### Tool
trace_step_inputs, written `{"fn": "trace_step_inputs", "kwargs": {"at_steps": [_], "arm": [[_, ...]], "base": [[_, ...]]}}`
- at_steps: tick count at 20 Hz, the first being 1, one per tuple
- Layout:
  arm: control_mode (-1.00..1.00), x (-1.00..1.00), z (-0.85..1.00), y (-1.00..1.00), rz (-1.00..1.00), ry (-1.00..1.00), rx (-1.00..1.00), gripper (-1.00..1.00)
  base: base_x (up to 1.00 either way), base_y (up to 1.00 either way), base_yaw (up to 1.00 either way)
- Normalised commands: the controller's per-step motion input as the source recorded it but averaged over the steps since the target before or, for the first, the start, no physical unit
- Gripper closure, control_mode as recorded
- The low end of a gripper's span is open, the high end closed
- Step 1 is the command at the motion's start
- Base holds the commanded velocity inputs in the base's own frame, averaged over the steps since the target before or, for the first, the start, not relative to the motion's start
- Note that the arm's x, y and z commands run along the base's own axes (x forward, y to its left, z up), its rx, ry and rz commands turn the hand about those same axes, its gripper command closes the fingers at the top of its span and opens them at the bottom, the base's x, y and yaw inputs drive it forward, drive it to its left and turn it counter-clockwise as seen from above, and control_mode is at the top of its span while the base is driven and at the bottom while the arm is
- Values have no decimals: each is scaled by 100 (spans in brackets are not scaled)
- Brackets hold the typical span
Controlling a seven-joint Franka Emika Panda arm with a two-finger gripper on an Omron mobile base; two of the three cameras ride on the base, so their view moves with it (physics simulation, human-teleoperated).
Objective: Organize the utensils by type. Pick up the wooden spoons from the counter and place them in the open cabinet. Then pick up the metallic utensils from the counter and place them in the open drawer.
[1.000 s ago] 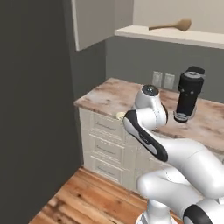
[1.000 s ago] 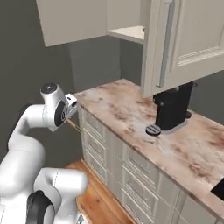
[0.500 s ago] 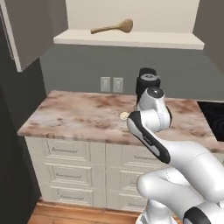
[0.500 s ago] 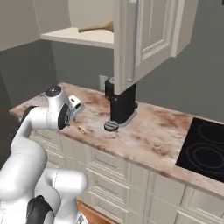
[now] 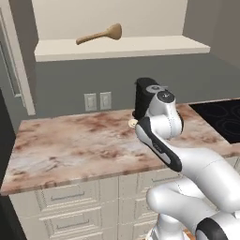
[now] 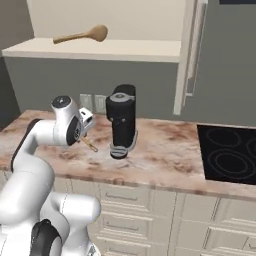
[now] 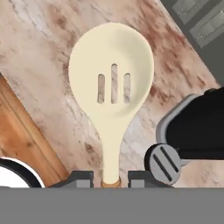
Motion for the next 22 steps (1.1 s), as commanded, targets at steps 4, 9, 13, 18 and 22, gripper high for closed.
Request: {"fn": "trace_step_inputs", "kwargs": {"at_steps": [4, 9, 13, 18, 22], "arm": [[100, 0, 0, 0, 0, 0, 0, 100], [100, 0, 0, 0, 0, 0, 0, 100], [100, 0, 0, 0, 0, 0, 0, 100], [-100, 0, 8, 0, 1, -2, 0, 100], [-100, -5, 52, 0, 9, -25, 0, 100]], "base": [[54, 60, -33], [48, 37, -27], [2, 1, 0], [0, 0, 0], [0, 0, 0]]}}
